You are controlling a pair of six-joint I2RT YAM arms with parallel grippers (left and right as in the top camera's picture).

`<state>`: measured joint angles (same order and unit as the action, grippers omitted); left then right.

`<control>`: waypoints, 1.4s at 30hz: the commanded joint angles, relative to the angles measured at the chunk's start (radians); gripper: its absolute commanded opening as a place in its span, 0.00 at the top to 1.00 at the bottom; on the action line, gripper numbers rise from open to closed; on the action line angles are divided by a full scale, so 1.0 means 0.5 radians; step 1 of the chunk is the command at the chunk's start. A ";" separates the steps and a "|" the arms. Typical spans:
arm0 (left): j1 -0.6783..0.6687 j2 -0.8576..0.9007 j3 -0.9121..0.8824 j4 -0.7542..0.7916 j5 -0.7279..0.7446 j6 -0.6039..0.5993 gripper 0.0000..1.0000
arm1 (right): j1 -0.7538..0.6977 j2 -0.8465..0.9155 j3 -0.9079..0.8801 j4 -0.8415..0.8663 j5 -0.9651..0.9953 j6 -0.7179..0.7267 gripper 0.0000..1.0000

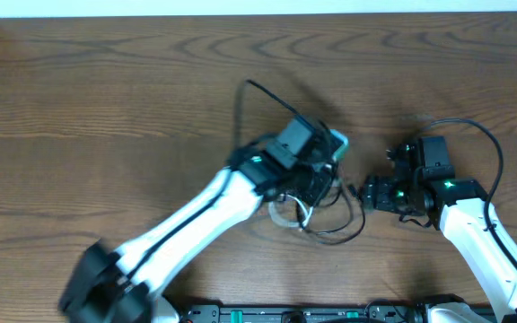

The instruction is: Untangle cables

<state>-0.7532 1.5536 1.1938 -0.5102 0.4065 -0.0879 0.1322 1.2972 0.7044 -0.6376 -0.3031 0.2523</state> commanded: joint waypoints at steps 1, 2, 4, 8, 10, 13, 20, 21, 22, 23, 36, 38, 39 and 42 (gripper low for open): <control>0.066 -0.236 0.058 0.024 0.168 -0.137 0.93 | -0.012 -0.002 0.024 0.076 -0.486 -0.224 0.17; 0.077 -0.279 0.058 0.037 0.208 -0.143 0.92 | -0.012 -0.002 0.024 0.114 -0.548 -0.224 0.17; 0.097 -0.360 0.058 0.066 0.275 -0.152 0.92 | -0.012 -0.002 0.024 0.172 -0.635 -0.224 0.16; 0.105 -0.457 0.058 0.088 0.279 -0.172 0.93 | -0.012 -0.002 0.024 0.311 -0.861 -0.224 0.15; 0.105 -0.473 0.058 0.092 0.279 -0.173 0.93 | -0.012 -0.002 0.024 0.388 -0.961 -0.224 0.14; 0.105 -0.470 0.057 0.090 0.280 -0.173 0.93 | -0.012 -0.002 0.024 0.452 -1.033 -0.224 0.14; 0.105 -0.470 0.055 0.079 0.255 -0.171 0.92 | -0.031 -0.002 0.024 0.592 -1.019 -0.222 0.20; 0.105 -0.470 0.055 0.060 0.222 -0.171 0.92 | -0.040 -0.002 0.024 0.619 -1.017 -0.221 0.20; 0.105 -0.470 0.055 0.039 0.178 -0.170 0.92 | -0.047 -0.002 0.024 0.635 -1.006 -0.203 0.20; 0.105 -0.470 0.055 0.010 0.114 -0.171 0.92 | -0.064 -0.002 0.024 0.642 -0.943 -0.120 0.20; 0.105 -0.470 0.055 -0.030 -0.015 -0.164 0.92 | -0.157 -0.002 0.024 0.567 -1.271 0.503 0.13; 0.105 -0.470 0.055 -0.028 -0.014 -0.165 0.92 | -0.140 -0.002 0.024 0.565 -1.318 0.608 0.12; 0.105 -0.470 0.055 -0.027 -0.014 -0.165 0.92 | -0.130 -0.002 0.024 0.565 -1.324 0.661 0.12; 0.103 -0.469 0.055 -0.031 -0.005 -0.165 0.93 | -0.103 -0.002 0.024 0.594 -1.319 0.759 0.12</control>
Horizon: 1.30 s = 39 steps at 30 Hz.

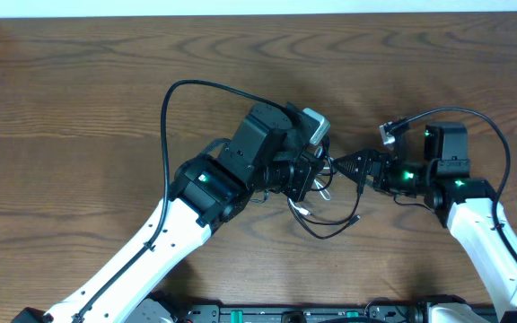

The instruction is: Untangle cables

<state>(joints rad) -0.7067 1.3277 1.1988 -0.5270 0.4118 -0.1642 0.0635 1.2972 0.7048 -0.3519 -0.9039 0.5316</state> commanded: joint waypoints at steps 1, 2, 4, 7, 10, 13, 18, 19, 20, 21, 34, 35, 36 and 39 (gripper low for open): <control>0.010 -0.018 0.045 0.002 -0.005 -0.013 0.92 | 0.038 -0.002 0.023 0.043 -0.120 0.217 0.12; 0.010 -0.018 0.045 0.002 0.002 -0.014 0.92 | 0.043 -0.002 0.023 0.060 -0.119 0.240 0.12; 0.006 -0.018 0.045 0.011 0.027 -0.029 0.92 | 0.060 -0.002 0.023 0.094 -0.117 0.297 0.13; 0.006 -0.018 0.045 0.047 0.150 -0.030 0.92 | 0.105 -0.002 0.023 0.123 -0.062 0.361 0.20; 0.006 -0.018 0.045 0.092 0.280 -0.031 0.92 | 0.137 -0.002 0.023 0.130 0.018 0.419 0.30; 0.006 -0.018 0.045 0.107 0.330 -0.051 0.92 | 0.140 -0.002 0.023 0.137 0.030 0.445 0.50; 0.007 -0.018 0.037 0.104 0.313 -0.048 0.93 | 0.140 -0.002 0.023 0.151 0.030 0.446 0.92; 0.007 -0.018 0.034 0.093 0.262 -0.048 0.92 | 0.140 -0.002 0.023 0.145 0.030 0.435 0.99; 0.007 -0.017 0.034 0.077 0.196 -0.047 0.92 | 0.137 -0.002 0.023 0.139 0.030 0.406 0.99; 0.007 -0.018 0.034 0.052 0.098 -0.047 0.93 | 0.134 -0.002 0.023 0.122 0.052 0.334 0.99; 0.102 -0.018 0.034 -0.195 -0.274 -0.026 0.92 | 0.106 -0.002 0.023 -0.725 2.000 0.110 0.91; 0.112 -0.018 0.034 -0.204 -0.274 -0.026 0.92 | 0.092 -0.002 0.023 -0.725 2.060 0.111 0.90; 0.117 -0.018 0.034 -0.211 -0.274 -0.026 0.92 | 0.077 -0.002 0.023 -0.723 2.113 0.125 0.89; 0.121 -0.018 0.034 -0.227 -0.274 -0.026 0.92 | 0.037 -0.002 0.023 -0.700 2.161 0.169 0.87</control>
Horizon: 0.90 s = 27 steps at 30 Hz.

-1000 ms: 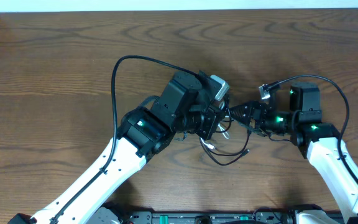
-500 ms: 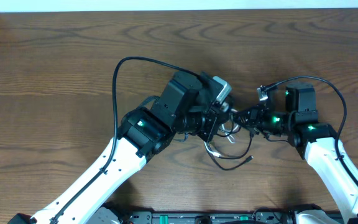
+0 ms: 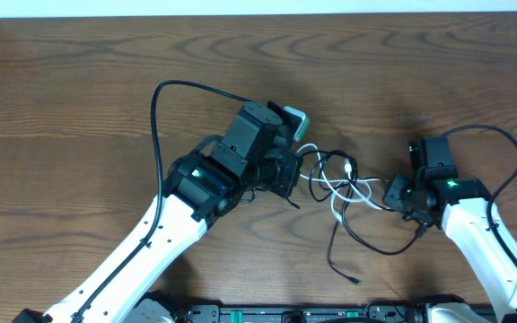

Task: Untangle cables
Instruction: 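Pull both grippers apart, stretching the black and white cables between them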

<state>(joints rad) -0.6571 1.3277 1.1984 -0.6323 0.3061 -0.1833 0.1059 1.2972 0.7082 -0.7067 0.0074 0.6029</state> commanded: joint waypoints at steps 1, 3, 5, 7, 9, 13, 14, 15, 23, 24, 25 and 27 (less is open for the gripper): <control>0.021 -0.018 0.034 -0.024 -0.063 0.012 0.93 | -0.064 -0.002 0.016 0.020 0.339 0.027 0.87; 0.021 -0.018 0.033 -0.037 -0.065 0.016 0.93 | -0.089 -0.002 0.016 0.024 0.339 0.028 0.89; 0.021 -0.018 0.033 -0.054 -0.108 0.037 0.93 | -0.110 -0.002 0.016 0.024 0.345 0.028 0.91; 0.021 -0.018 0.033 -0.092 -0.250 0.036 0.92 | -0.132 -0.002 0.016 0.021 0.359 0.027 0.91; 0.021 -0.018 0.033 -0.141 -0.440 0.035 0.92 | -0.152 -0.002 0.016 0.007 0.392 0.027 0.91; 0.031 -0.018 0.033 -0.241 -0.854 0.034 0.93 | -0.196 -0.002 0.016 -0.027 0.453 0.027 0.91; 0.041 -0.018 0.033 -0.256 -0.909 0.034 0.92 | -0.209 -0.002 0.016 -0.039 0.463 0.027 0.91; 0.057 -0.018 0.033 -0.266 -0.950 0.034 0.93 | -0.219 -0.002 0.016 -0.045 0.470 0.027 0.91; 0.368 -0.018 0.033 -0.253 -0.957 0.031 0.93 | -0.326 -0.002 0.016 -0.098 0.513 0.027 0.93; 0.410 -0.018 0.033 -0.249 -0.945 0.023 0.92 | -0.347 -0.002 0.016 -0.105 0.513 0.027 0.94; 0.441 -0.018 0.033 -0.246 -0.942 -0.001 0.93 | -0.362 -0.002 0.016 -0.107 0.513 0.028 0.94; 0.495 -0.018 0.033 -0.246 -0.891 -0.043 0.92 | -0.395 -0.002 0.016 -0.107 0.511 0.029 0.94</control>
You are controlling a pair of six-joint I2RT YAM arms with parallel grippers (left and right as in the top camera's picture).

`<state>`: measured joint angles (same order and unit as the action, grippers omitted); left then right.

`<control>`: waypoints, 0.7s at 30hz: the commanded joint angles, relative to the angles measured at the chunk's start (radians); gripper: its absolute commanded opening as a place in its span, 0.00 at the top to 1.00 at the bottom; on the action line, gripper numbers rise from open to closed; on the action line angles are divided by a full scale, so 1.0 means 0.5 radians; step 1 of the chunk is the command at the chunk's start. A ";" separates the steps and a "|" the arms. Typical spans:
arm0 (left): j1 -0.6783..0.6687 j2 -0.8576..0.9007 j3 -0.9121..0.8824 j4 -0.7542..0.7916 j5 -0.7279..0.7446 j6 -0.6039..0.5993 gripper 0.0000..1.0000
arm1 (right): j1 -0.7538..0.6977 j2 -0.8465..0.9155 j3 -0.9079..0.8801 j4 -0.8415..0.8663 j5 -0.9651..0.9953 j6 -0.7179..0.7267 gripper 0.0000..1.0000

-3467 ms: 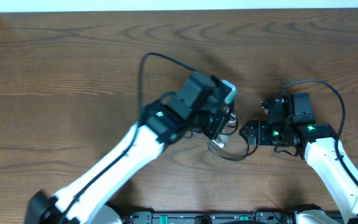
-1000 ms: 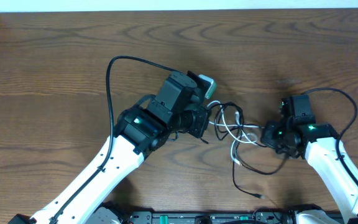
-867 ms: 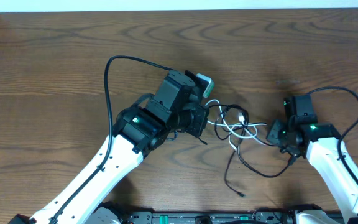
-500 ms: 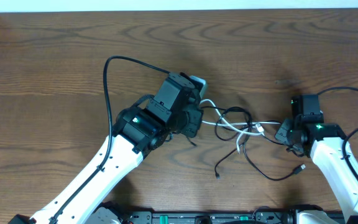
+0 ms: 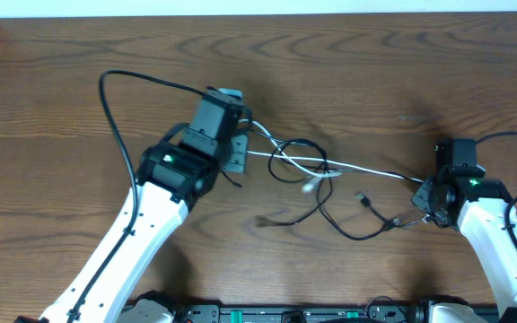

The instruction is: Untangle cables

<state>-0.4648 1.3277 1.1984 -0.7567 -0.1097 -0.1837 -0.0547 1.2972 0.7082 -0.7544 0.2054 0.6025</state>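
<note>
A thin white cable (image 5: 366,170) runs nearly straight between my two grippers. My left gripper (image 5: 239,154) is shut on its left end at centre left. My right gripper (image 5: 420,193) is shut on its right end at the far right. A black cable (image 5: 287,161) loops around the white one near the middle, then sags down to a low bend (image 5: 353,235) and rises toward the right gripper. A small black plug (image 5: 363,199) lies loose below the white line. A white plug (image 5: 311,186) hangs at the knot.
The wooden table (image 5: 79,179) carries both arms. The left arm's own black lead (image 5: 115,85) arcs over the back left. The right arm's lead curves at the far right edge. The table's light back edge (image 5: 258,9) runs along the top.
My left gripper has moved left and up, my right gripper right. The white cable, slack and looped before, now stretches taut between them. The black loops have opened and spread.
The cables first lay bunched under my left gripper, the right one close by. Then both grippers met over the bundle. Then they stood apart with loose white and black loops between them, and now far apart with the white cable drawn straight.
</note>
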 commanded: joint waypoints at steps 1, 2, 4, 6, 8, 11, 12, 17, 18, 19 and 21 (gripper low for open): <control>0.130 -0.018 0.033 0.005 0.011 -0.042 0.93 | -0.090 -0.002 0.016 -0.012 0.116 0.031 0.94; 0.146 -0.018 0.033 0.006 0.119 -0.042 0.92 | -0.112 -0.002 0.016 -0.015 0.116 0.030 0.94; 0.157 -0.017 0.033 0.019 0.348 -0.040 0.93 | -0.138 -0.002 0.016 -0.018 0.105 0.030 0.94; 0.156 -0.016 0.033 0.034 0.652 -0.004 0.92 | -0.152 -0.002 0.016 -0.018 0.082 0.029 0.94; 0.155 -0.014 0.033 0.036 1.005 0.134 0.83 | -0.153 -0.002 0.016 -0.017 0.077 0.028 0.93; 0.155 -0.008 0.029 0.031 1.160 0.223 0.55 | -0.153 -0.002 0.016 -0.024 0.068 0.027 0.93; 0.155 0.002 0.023 0.031 1.144 0.224 0.38 | -0.153 -0.002 0.016 -0.027 0.054 0.027 0.93; 0.155 0.064 0.000 0.034 1.132 0.224 0.26 | -0.153 -0.002 0.016 -0.029 0.038 0.027 0.93; 0.149 0.111 0.000 0.035 1.139 0.224 0.26 | -0.153 -0.002 0.016 -0.032 0.015 0.027 0.92; 0.141 0.138 0.000 0.042 1.141 0.224 0.26 | -0.153 -0.002 0.016 -0.032 -0.004 0.027 0.92; 0.108 0.212 0.000 0.066 1.142 0.224 0.26 | -0.152 -0.002 0.016 -0.031 -0.044 0.027 0.92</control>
<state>-0.3946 1.3739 1.1984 -0.7341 0.4358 -0.0902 -0.1234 1.2972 0.7082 -0.7670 0.2047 0.6029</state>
